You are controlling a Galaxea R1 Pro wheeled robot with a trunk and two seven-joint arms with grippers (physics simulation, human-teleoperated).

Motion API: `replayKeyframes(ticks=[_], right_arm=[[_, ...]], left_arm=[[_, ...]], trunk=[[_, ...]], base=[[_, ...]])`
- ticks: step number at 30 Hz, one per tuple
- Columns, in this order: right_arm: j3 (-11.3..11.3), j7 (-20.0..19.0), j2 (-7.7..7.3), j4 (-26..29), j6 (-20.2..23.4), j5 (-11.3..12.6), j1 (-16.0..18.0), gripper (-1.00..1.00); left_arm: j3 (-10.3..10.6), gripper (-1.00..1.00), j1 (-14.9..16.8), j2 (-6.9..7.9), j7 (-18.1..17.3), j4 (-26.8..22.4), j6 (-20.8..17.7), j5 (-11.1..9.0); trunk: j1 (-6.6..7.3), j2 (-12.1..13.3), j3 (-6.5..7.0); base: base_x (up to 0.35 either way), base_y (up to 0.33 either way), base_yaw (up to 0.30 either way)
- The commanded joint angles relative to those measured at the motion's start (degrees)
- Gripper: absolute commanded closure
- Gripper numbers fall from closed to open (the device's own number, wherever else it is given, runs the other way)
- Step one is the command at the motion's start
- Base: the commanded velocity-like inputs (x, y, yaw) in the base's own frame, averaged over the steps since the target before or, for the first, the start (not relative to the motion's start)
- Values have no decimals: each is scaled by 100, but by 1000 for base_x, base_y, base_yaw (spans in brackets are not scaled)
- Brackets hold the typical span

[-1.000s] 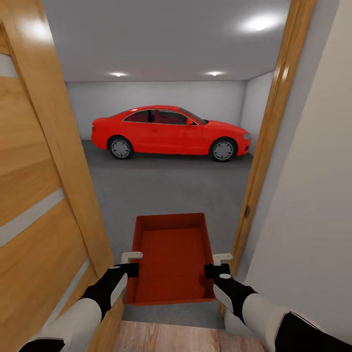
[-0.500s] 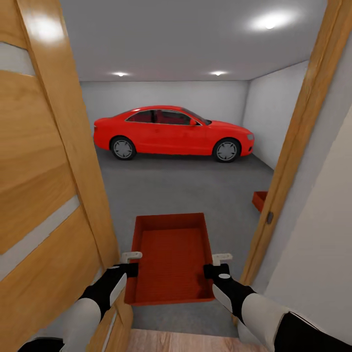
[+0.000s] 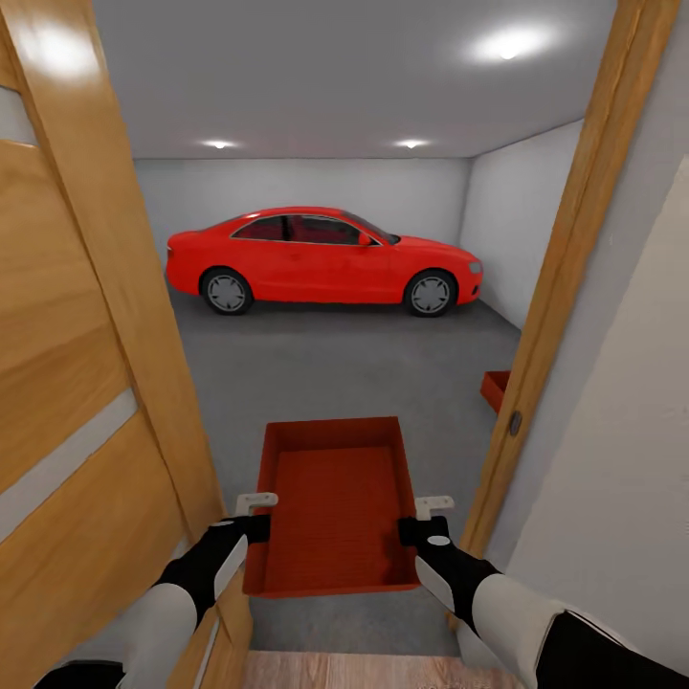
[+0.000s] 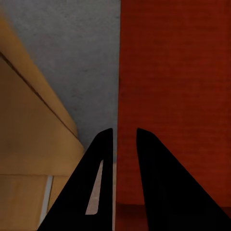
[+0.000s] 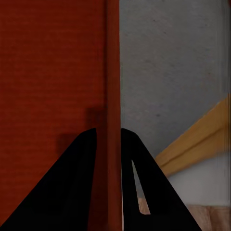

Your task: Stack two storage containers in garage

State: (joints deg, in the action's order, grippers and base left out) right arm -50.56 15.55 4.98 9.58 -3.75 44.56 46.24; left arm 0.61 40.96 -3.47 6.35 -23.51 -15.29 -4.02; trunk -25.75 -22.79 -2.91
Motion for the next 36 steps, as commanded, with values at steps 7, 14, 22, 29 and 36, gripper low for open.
replayKeyframes(ticks=[7, 14, 22, 29, 36], right_arm=[[99, 79, -111, -9, -41, 30, 8, 100], [99, 79, -111, -9, -39, 28, 8, 100], [99, 79, -111, -9, -39, 29, 8, 100], [99, 79, -111, -9, -41, 30, 9, 100], [99, 79, -111, -9, -42, 28, 8, 100]], left_arm=[[-19, 100, 0, 13, 120, -16, -51, 94], [-22, 100, 0, 13, 120, -15, -53, 94], [-21, 100, 0, 13, 120, -21, -52, 94], [-19, 100, 0, 13, 120, -18, -53, 94], [-24, 100, 0, 13, 129, -21, -37, 102]], trunk=[[-4, -14, -13], [-4, -14, -13], [-4, -14, -13], [-4, -14, -13], [-4, -14, -13]], base=[[0, 0, -114], [0, 0, -19], [0, -105, -1], [25, -14, 0], [290, 0, 0]])
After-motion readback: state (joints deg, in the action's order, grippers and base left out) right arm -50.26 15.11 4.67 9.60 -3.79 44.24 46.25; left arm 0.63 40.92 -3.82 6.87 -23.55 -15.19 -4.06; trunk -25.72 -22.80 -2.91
